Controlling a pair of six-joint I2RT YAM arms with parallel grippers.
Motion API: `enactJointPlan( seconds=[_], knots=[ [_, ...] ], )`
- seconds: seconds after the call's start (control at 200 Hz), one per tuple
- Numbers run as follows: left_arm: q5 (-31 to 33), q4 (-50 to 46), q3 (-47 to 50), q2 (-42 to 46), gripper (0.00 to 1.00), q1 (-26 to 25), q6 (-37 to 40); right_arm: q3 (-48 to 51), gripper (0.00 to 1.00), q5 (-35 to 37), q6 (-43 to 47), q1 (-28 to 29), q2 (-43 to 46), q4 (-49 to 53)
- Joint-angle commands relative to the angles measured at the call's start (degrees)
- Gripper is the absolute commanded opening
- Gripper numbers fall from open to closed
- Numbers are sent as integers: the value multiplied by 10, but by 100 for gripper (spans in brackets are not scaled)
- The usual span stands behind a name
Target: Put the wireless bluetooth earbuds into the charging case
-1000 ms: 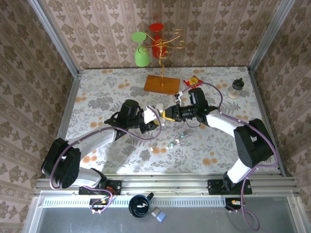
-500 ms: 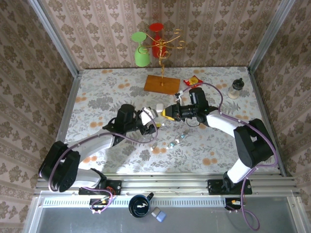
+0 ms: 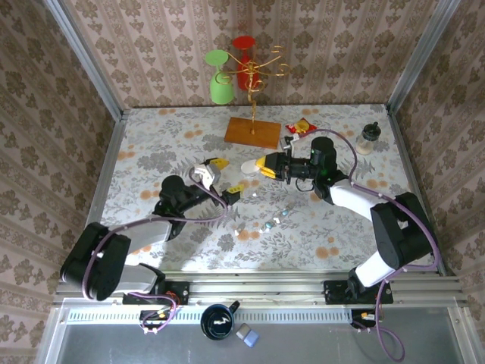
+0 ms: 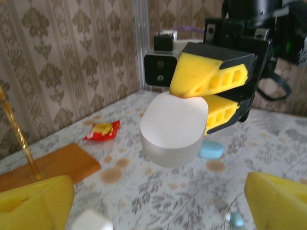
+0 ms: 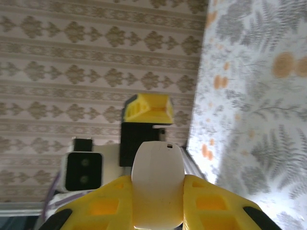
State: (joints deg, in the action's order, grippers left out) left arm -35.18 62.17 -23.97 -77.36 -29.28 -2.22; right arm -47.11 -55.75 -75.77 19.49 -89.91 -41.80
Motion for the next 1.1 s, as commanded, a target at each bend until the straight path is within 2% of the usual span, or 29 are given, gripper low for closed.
enactJointPlan(
  seconds=[0.0, 0.175, 0.265, 0.39, 0.6, 0.775, 1.095],
  knots=[
    [-55, 116, -7, -22, 91, 14, -62, 8, 12, -22, -135, -1, -16, -187],
    [-83, 118, -39, -41, 90, 15, -61, 13, 9, -3, -246, -1, -55, -330],
    [-91, 118, -55, -51, 90, 15, -61, 13, 9, -1, -248, 1, -56, -329],
    [-103, 120, -76, -69, 84, 17, -66, 11, 8, -6, -247, 1, -50, -328],
    [-130, 121, -107, -91, 83, 9, -71, 7, 6, -8, -262, 4, -51, -331],
    [-127, 122, -123, -99, 73, 4, -64, 7, 6, -9, -260, 5, -50, -330],
    [-130, 123, -135, -111, 64, -12, -54, 5, 6, -8, -253, 6, -50, -330]
  ],
)
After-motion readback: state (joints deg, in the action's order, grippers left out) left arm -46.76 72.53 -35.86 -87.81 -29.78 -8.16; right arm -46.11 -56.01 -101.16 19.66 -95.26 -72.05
